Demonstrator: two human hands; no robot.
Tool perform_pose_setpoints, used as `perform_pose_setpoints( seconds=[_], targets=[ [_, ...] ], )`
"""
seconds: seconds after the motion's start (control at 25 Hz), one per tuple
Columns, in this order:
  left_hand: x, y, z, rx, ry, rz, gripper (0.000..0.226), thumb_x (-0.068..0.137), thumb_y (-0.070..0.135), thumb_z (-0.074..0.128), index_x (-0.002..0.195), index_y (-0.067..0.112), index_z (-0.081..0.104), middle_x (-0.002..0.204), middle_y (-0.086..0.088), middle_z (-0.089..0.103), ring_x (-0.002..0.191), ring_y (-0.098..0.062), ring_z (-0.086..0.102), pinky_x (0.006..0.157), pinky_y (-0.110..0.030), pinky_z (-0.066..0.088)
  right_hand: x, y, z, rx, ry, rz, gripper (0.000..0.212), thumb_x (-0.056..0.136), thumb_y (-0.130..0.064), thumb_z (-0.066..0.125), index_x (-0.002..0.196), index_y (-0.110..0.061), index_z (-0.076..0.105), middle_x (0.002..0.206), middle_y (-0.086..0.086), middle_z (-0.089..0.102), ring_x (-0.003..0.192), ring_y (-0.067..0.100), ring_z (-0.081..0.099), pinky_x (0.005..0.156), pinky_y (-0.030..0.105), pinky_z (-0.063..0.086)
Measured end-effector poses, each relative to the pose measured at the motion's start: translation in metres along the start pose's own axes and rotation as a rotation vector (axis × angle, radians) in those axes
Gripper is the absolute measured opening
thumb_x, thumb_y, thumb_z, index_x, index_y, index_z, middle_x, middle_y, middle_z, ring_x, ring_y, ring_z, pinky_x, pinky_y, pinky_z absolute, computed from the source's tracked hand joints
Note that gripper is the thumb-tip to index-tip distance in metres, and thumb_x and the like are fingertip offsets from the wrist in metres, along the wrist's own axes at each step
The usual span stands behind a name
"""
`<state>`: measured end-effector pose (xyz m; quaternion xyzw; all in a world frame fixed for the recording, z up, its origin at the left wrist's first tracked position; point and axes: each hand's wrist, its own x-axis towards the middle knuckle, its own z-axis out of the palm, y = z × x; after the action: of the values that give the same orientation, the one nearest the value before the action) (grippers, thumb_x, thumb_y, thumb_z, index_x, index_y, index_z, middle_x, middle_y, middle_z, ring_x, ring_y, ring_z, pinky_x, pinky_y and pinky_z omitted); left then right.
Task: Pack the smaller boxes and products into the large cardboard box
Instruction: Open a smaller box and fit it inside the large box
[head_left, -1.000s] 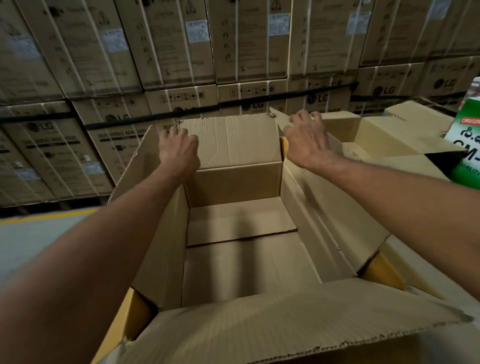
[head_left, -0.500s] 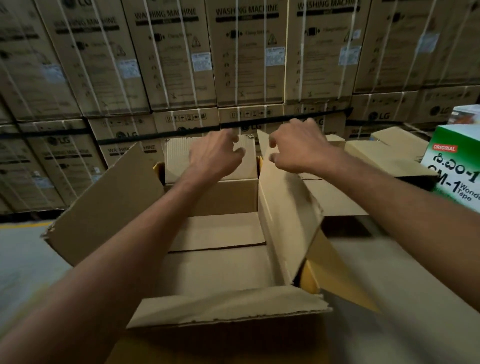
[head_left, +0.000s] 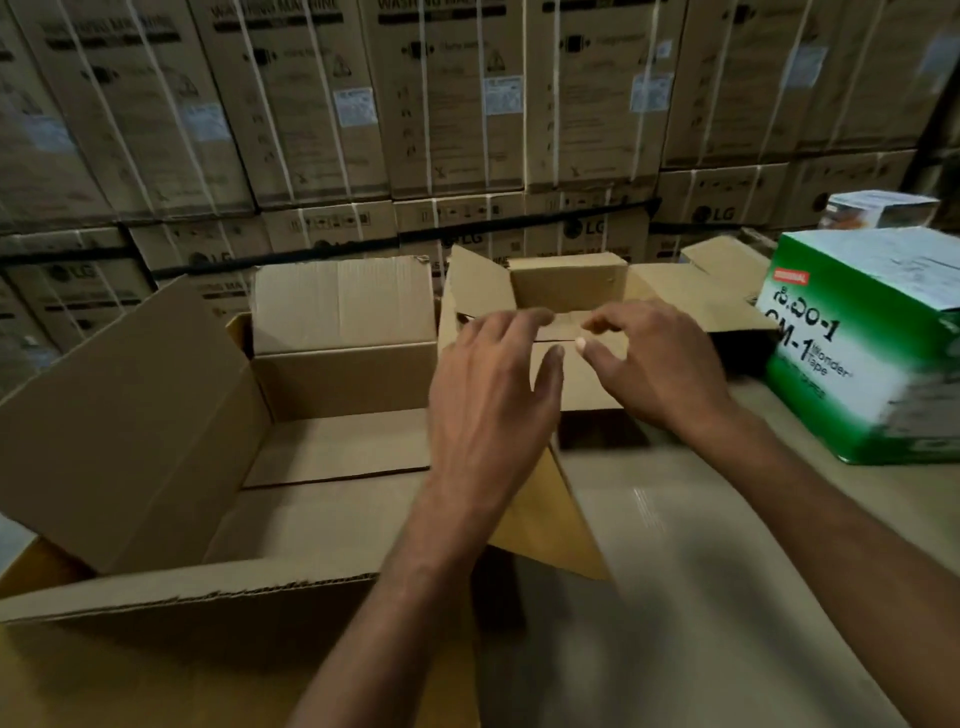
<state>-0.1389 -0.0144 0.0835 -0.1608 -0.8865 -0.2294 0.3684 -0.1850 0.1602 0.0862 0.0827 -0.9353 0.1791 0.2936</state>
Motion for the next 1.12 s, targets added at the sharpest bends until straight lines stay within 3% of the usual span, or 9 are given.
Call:
perform_pose_setpoints(
  seconds=[0.12,0.36,0.56,0.68,0.76,0.92,1.04,1.12],
  targets=[
    [-0.014,0.018,0.040,-0.040,-0.073,-0.025,0.039,0.101,0.043,0.056,0.137,0.028,0.056,0.133,0.008,0.062,0.123,-0.008,0.053,0.094,-0.019,0.037,-0.022,0.041,0.018,-0.031,-0.107,0.103,0.028,0.096,-0.039,0.066,0.121,-0.029,0.070,0.120,-0.007,0.070,0.114,0.017,0.060,0.092,0.035,0.047],
    [-0.005,0.027,0.140,-0.232,-0.300,-0.244,0.045,0.098,0.041,0.059,0.140,0.027,0.052,0.136,0.007,0.060,0.124,-0.011,0.054,0.098,-0.031,0.051,-0.005,0.129,0.059,-0.088,-0.275,0.142,0.036,0.092,-0.027,0.068,0.128,-0.024,0.068,0.125,-0.001,0.069,0.118,0.020,0.056,0.092,0.034,0.047],
    [0.041,0.013,0.229,-0.169,-0.409,-0.381,0.050,0.098,0.036,0.062,0.144,0.024,0.050,0.141,0.000,0.057,0.125,-0.018,0.055,0.100,-0.041,0.052,0.064,0.204,0.116,-0.185,-0.473,0.076,0.060,0.090,-0.015,0.064,0.148,-0.019,0.049,0.148,0.005,0.052,0.134,0.025,0.045,0.107,0.040,0.041],
    [0.075,0.004,0.267,-0.151,-0.412,-0.466,0.051,0.098,0.033,0.064,0.145,0.024,0.048,0.144,-0.001,0.054,0.124,-0.020,0.056,0.101,-0.039,0.053,0.106,0.238,0.151,-0.261,-0.524,0.015,0.072,0.089,-0.013,0.065,0.155,-0.016,0.036,0.157,0.008,0.041,0.141,0.028,0.037,0.113,0.043,0.036],
    [0.090,-0.005,0.287,-0.156,-0.421,-0.515,0.053,0.098,0.033,0.065,0.146,0.023,0.046,0.146,-0.002,0.051,0.125,-0.020,0.056,0.099,-0.035,0.051,0.129,0.256,0.173,-0.299,-0.508,0.060,0.077,0.091,-0.019,0.066,0.158,-0.018,0.029,0.163,0.009,0.029,0.148,0.029,0.027,0.117,0.048,0.029],
    [0.121,-0.037,0.329,-0.052,-0.380,-0.622,0.065,0.097,0.038,0.064,0.153,0.023,0.036,0.154,-0.009,0.039,0.136,-0.029,0.046,0.105,-0.042,0.044,0.162,0.294,0.206,-0.240,-0.465,0.446,0.079,0.086,-0.051,0.074,0.151,-0.030,0.035,0.164,0.017,0.009,0.151,0.039,0.009,0.118,0.063,0.023],
    [0.147,-0.065,0.360,0.046,-0.410,-0.832,0.068,0.098,0.049,0.057,0.157,0.029,0.028,0.158,-0.015,0.031,0.139,-0.035,0.039,0.111,-0.047,0.037,0.160,0.320,0.218,-0.190,-0.587,0.540,0.091,0.078,-0.057,0.081,0.151,-0.031,0.034,0.165,0.019,0.006,0.149,0.044,0.017,0.116,0.061,0.029],
    [0.157,-0.081,0.378,0.073,-0.429,-0.905,0.068,0.099,0.054,0.052,0.157,0.031,0.026,0.151,-0.020,0.038,0.134,-0.038,0.043,0.109,-0.047,0.035,0.156,0.330,0.222,-0.197,-0.574,0.518,0.097,0.074,-0.054,0.086,0.151,-0.034,0.031,0.164,0.018,0.010,0.145,0.042,0.025,0.113,0.057,0.034]
  ],
)
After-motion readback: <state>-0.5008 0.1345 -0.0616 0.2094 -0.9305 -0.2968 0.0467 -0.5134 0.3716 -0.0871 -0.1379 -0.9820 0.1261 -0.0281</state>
